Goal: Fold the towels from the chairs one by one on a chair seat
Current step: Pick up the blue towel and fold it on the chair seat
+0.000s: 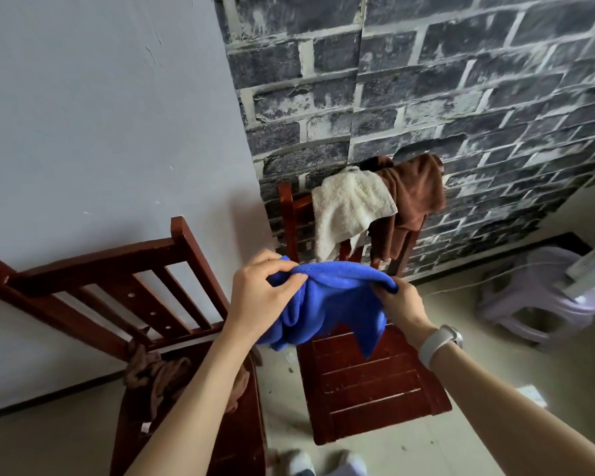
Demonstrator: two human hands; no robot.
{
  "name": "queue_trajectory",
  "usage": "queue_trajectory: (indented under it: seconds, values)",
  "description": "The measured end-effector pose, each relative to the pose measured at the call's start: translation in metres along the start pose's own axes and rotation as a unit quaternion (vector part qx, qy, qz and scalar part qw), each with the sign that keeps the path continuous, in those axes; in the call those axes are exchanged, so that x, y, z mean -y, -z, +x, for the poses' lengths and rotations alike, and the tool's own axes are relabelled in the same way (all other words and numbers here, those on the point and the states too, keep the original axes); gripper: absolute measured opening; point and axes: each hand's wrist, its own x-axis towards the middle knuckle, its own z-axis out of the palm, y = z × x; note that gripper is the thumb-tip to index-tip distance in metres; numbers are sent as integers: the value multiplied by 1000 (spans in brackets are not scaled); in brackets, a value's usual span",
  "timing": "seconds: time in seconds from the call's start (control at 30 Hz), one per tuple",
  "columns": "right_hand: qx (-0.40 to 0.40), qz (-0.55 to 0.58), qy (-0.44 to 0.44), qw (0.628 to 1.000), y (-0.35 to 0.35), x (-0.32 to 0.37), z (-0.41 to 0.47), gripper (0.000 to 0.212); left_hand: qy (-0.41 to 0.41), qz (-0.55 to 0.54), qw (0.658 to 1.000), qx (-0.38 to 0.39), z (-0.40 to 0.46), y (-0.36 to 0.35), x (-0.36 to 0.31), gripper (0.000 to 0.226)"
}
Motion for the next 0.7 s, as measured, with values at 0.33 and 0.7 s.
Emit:
queue_trajectory:
  seconds: [0.33,0.7]
  values:
    - [-20,260,56,964,-7,23,10,45,168,-109,980,-3,-9,33,39,30]
    - [-40,74,22,996,37,-24,27,57,368,-275,883,-94,-20,48,79,13]
